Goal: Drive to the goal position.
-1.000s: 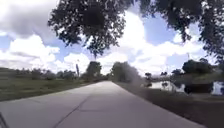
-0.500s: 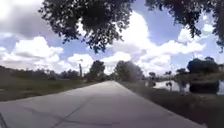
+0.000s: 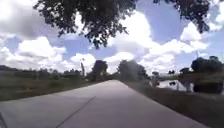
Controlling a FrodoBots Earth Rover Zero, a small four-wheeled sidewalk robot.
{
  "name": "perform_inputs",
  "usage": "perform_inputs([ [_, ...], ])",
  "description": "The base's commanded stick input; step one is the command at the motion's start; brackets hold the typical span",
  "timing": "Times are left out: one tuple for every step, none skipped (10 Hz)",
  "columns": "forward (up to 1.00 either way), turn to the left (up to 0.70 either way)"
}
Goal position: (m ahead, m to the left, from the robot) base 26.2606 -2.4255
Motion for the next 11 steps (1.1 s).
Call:
perform_inputs([
  [0.85, 0.0],
  [0.85, 0.0],
  [0.85, 0.0],
  [0.85, 0.0],
  [0.85, 0.0],
  [0.85, 0.0],
  [0.85, 0.0],
  [0.85, 0.0],
  [0.85, 0.0],
  [0.85, 0.0],
  [0.85, 0.0],
])
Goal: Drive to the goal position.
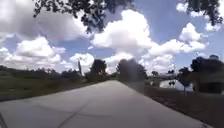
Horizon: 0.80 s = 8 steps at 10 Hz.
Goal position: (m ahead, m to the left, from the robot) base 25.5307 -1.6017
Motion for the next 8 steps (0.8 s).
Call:
perform_inputs([
  [0.85, 0.0],
  [0.85, 0.0],
  [0.85, 0.0],
  [0.85, 0.0],
  [0.85, 0.0],
  [0.85, 0.0],
  [0.85, 0.0],
  [0.85, 0.0],
])
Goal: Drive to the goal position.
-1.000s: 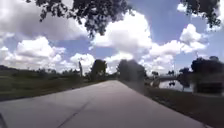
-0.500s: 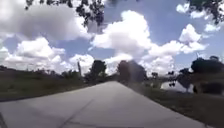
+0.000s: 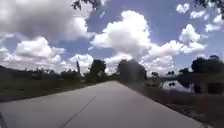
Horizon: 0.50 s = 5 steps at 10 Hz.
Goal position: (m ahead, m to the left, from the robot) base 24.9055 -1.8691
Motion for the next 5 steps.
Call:
perform_inputs([
  [0.85, 0.0],
  [0.85, 0.0],
  [0.85, 0.0],
  [0.85, 0.0],
  [0.85, 0.0],
])
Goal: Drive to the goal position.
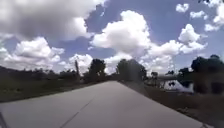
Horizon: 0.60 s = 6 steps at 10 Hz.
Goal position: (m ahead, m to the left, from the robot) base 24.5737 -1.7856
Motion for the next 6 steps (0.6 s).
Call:
perform_inputs([
  [0.85, 0.0],
  [0.85, 0.0],
  [0.85, 0.0],
  [0.85, 0.0],
  [0.85, 0.0],
  [0.85, 0.0],
])
